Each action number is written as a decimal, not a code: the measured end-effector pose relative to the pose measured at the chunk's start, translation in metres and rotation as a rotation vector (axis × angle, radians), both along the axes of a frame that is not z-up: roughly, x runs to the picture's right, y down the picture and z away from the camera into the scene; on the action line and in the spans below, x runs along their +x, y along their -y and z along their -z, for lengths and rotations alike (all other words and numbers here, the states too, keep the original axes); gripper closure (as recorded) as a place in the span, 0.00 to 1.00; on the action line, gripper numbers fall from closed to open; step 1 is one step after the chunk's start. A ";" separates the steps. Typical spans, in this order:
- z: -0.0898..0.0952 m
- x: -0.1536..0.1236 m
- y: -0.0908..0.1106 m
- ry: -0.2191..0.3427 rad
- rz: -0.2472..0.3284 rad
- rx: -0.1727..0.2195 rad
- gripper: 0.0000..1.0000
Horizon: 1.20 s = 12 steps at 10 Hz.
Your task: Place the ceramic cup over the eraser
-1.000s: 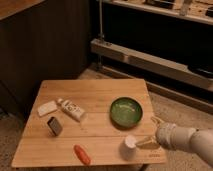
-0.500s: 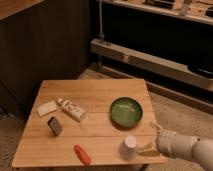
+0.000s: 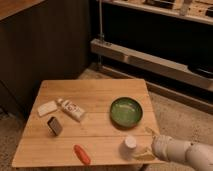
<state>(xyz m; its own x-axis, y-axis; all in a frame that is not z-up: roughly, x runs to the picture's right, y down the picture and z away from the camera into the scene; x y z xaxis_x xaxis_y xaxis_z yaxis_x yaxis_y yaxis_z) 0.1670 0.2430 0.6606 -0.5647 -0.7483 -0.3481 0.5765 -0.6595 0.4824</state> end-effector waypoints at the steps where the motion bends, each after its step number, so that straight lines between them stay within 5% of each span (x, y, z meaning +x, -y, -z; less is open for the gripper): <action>1: -0.005 -0.002 -0.004 0.008 -0.011 0.003 0.20; 12: -0.051 -0.026 -0.024 0.041 -0.044 -0.003 0.20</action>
<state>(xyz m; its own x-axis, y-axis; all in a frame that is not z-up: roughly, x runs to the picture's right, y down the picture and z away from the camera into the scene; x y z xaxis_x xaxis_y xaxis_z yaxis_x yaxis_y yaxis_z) 0.1406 0.2669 0.7114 -0.5169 -0.7731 -0.3676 0.5845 -0.6325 0.5083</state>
